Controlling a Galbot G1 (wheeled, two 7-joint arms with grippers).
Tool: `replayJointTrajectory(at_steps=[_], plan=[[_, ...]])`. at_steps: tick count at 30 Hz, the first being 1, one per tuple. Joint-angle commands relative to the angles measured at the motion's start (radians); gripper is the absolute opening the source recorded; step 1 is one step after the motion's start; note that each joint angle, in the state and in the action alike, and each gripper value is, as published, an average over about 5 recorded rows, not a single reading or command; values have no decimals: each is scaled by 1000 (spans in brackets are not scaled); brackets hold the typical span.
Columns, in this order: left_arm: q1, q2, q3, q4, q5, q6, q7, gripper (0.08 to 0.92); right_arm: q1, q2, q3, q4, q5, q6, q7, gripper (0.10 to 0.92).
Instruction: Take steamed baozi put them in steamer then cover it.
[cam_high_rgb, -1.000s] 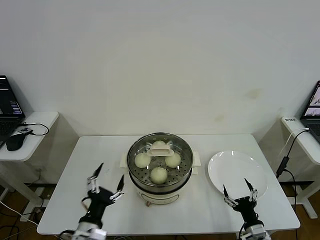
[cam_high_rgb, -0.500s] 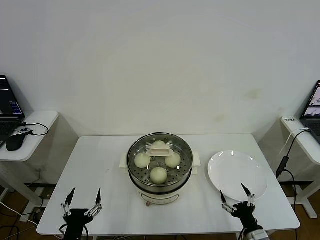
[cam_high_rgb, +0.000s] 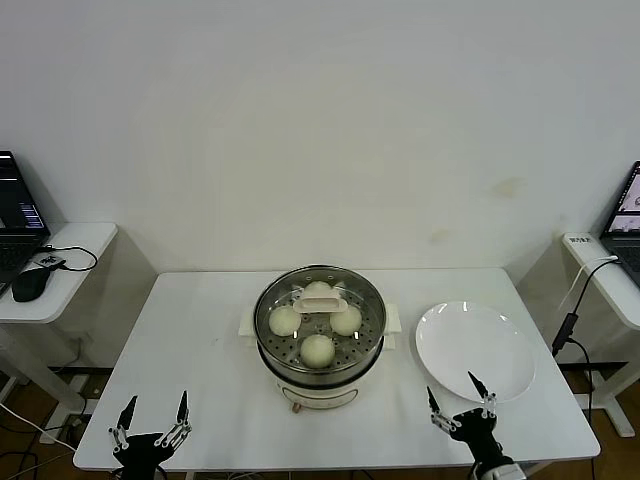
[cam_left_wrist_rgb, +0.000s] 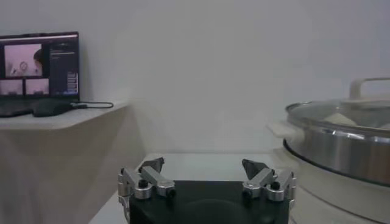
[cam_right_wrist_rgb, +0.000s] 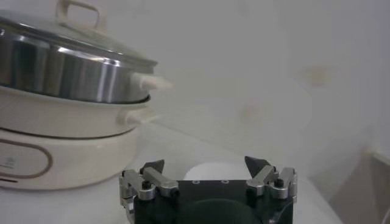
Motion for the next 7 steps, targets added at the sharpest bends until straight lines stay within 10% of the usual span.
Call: replayJointTrajectory(at_steps=[1, 7], plan=[[13, -2, -8, 31, -29, -18, 2, 823, -5, 7, -13, -7, -3, -7, -6, 823], [14, -1, -3, 42, -17, -19, 9, 823, -6, 5, -16, -12, -7, -10, -7, 823]])
